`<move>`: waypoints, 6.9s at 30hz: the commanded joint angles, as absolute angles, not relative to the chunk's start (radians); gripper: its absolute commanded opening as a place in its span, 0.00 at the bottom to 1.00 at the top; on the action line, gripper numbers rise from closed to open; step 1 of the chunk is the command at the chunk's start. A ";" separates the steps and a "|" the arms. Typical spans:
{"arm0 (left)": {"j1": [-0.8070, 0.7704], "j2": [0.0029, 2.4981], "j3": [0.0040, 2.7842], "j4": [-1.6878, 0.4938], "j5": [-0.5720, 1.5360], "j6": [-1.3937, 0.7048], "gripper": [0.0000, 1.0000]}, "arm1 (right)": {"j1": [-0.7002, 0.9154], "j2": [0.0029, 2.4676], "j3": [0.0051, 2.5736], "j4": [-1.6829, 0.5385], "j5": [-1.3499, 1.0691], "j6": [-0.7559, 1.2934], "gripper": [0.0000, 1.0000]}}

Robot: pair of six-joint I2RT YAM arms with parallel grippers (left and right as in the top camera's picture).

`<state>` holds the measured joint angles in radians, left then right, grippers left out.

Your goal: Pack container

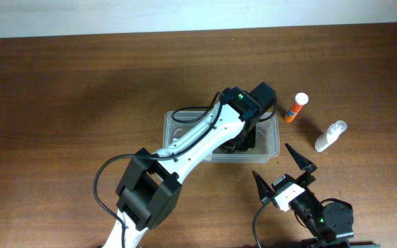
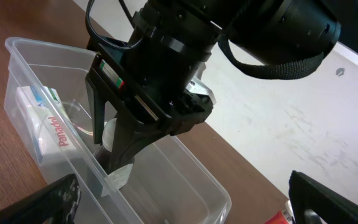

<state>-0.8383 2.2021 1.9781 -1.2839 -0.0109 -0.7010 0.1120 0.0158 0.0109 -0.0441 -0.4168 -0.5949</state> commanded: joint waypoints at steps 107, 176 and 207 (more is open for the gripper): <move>0.077 2.148 2.293 -1.512 -0.181 -0.582 0.99 | 0.104 0.006 0.007 0.027 -0.669 -0.432 0.98; 0.077 2.148 2.293 -1.512 -0.181 -0.582 1.00 | -0.034 1.647 1.741 -1.140 -0.207 0.153 0.98; 0.077 2.148 2.293 -1.512 -0.181 -0.582 0.99 | -0.034 1.888 1.737 -1.190 0.035 0.252 0.98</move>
